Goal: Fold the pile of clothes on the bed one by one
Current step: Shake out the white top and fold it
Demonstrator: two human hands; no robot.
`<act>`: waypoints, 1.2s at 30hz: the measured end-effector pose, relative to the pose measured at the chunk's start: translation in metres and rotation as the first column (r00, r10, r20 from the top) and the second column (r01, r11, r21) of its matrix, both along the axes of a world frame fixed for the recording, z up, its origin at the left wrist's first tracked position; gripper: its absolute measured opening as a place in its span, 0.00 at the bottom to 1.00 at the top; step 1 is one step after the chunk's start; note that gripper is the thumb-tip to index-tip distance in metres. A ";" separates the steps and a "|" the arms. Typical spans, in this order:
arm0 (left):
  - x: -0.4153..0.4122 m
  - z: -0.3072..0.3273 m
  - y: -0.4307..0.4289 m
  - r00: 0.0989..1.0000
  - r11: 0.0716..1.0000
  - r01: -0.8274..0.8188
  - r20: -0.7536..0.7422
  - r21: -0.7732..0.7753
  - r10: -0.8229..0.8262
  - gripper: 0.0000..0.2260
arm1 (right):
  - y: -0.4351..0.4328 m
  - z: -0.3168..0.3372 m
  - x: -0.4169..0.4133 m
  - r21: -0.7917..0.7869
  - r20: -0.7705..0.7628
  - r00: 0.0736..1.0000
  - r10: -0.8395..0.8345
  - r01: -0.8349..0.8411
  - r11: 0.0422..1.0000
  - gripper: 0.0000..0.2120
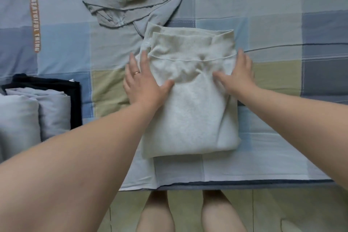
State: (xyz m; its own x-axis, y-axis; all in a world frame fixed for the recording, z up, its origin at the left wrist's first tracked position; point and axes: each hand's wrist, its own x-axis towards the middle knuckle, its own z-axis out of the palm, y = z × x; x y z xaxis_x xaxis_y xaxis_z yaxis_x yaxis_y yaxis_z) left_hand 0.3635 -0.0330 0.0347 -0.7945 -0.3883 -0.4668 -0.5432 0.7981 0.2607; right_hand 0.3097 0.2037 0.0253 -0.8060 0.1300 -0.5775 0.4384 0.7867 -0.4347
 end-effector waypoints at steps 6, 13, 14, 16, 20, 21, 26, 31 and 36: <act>-0.004 -0.019 -0.018 0.832 0.742 -0.539 0.118 0.399 0.542 0.37 | 0.008 -0.026 0.004 -0.291 0.181 0.913 -0.366 0.405 0.867 0.39; -0.010 0.028 -0.032 0.718 0.385 -0.685 0.482 0.618 0.503 0.30 | 0.013 0.016 0.000 -0.406 0.275 0.864 -0.421 0.502 0.764 0.21; -0.013 0.046 -0.034 0.728 0.364 -0.672 0.482 0.645 0.488 0.24 | 0.014 0.033 -0.004 -0.415 0.271 0.867 -0.418 0.498 0.762 0.19; -0.024 0.087 -0.037 0.765 0.341 -0.621 0.452 0.706 0.458 0.17 | 0.015 0.074 -0.017 -0.448 0.255 0.872 -0.418 0.489 0.748 0.17; -0.066 0.163 -0.053 0.856 0.382 -0.422 0.221 0.822 0.468 0.23 | 0.005 0.163 -0.059 -0.563 0.148 0.899 -0.412 0.419 0.712 0.15; -0.077 0.180 -0.057 0.859 0.395 -0.378 0.159 0.838 0.486 0.25 | 0.001 0.182 -0.070 -0.598 0.105 0.905 -0.413 0.389 0.700 0.16; -0.090 0.209 -0.062 0.851 0.484 -0.255 -0.044 0.837 0.524 0.19 | -0.013 0.214 -0.089 -0.689 -0.004 0.912 -0.410 0.295 0.663 0.17; -0.018 0.133 -0.052 0.941 0.687 -0.264 0.024 0.677 0.338 0.13 | 0.011 0.121 -0.026 -0.495 0.156 0.928 -0.339 0.371 0.786 0.16; 0.047 0.063 -0.030 0.902 0.763 -0.432 0.243 0.482 0.357 0.17 | 0.029 0.054 0.047 -0.292 0.354 0.870 -0.344 0.452 0.843 0.17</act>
State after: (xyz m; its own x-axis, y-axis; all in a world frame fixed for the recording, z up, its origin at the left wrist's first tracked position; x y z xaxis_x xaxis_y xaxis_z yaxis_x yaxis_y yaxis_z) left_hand 0.4105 -0.0625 0.0980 -0.5424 -0.3281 -0.7734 -0.8382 0.2740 0.4716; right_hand 0.3567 0.2323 0.0789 -0.5281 0.1476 -0.8363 0.8229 0.3320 -0.4610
